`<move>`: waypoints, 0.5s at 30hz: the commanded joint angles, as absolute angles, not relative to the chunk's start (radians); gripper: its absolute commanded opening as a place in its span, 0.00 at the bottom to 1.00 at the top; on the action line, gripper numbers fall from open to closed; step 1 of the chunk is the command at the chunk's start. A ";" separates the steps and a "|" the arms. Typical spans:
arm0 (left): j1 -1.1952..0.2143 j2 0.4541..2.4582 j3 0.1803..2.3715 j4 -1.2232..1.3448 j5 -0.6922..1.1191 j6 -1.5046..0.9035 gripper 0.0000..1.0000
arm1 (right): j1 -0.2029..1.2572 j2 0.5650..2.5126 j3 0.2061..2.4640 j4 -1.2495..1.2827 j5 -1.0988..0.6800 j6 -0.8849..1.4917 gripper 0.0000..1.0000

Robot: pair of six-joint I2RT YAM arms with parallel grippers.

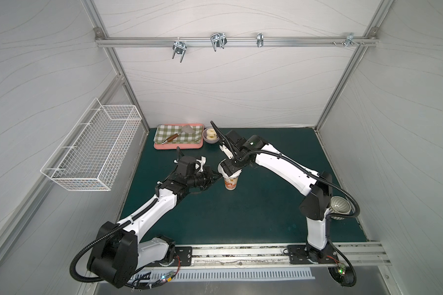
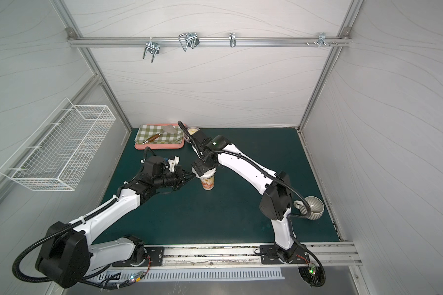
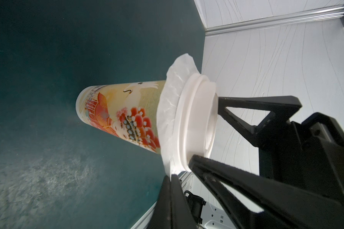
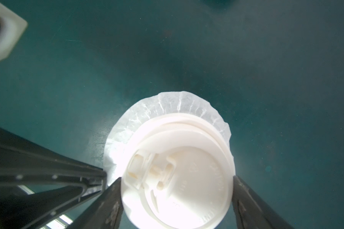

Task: Put the leak-proof paper on the milk tea cups
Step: Place the cup lid on the cup.

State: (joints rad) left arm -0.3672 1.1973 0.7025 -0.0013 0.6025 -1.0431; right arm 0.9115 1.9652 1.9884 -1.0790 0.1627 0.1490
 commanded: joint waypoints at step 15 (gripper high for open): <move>-0.361 1.150 0.738 -0.066 0.585 -0.994 0.28 | 0.917 1.958 1.912 -1.080 0.158 0.149 0.82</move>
